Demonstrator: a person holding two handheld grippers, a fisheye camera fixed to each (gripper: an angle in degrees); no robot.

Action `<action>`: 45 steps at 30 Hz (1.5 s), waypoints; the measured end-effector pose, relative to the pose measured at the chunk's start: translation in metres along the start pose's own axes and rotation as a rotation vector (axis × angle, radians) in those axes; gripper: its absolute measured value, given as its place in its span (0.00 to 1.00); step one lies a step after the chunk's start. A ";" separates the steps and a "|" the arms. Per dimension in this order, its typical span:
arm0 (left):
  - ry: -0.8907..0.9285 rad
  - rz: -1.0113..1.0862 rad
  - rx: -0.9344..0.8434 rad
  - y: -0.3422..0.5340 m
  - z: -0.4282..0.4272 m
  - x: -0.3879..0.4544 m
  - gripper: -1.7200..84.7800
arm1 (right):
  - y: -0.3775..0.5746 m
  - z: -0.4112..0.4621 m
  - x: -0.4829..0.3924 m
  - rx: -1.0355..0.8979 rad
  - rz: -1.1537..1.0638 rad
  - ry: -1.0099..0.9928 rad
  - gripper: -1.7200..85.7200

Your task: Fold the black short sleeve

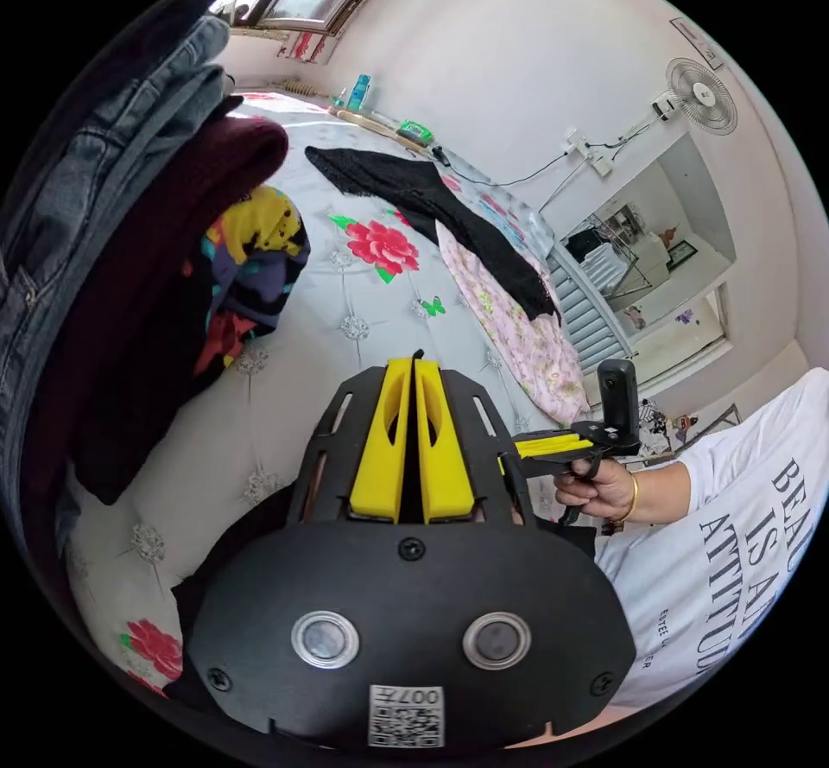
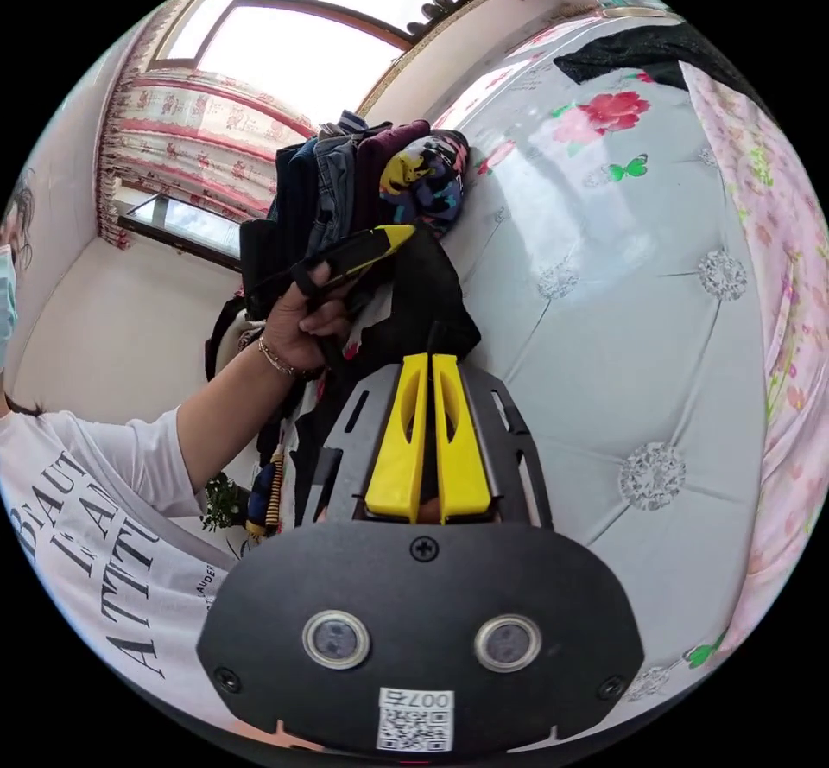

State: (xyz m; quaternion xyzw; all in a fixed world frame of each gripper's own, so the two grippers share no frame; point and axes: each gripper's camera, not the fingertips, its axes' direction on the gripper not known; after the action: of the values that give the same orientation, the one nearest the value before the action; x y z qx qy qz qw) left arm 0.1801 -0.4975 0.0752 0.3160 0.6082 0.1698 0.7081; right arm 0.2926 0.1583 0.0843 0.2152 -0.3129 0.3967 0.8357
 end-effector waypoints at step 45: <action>-0.566 -1.047 0.627 0.342 -0.316 0.028 0.13 | 0.141 0.360 -0.143 -0.696 -1.212 -0.038 0.08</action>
State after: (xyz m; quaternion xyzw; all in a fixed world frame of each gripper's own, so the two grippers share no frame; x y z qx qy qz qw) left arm -0.0713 -0.1499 0.2587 0.2024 0.4924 -0.4703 0.7038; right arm -0.0168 -0.0532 0.2568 0.0785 -0.2612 -0.2666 0.9244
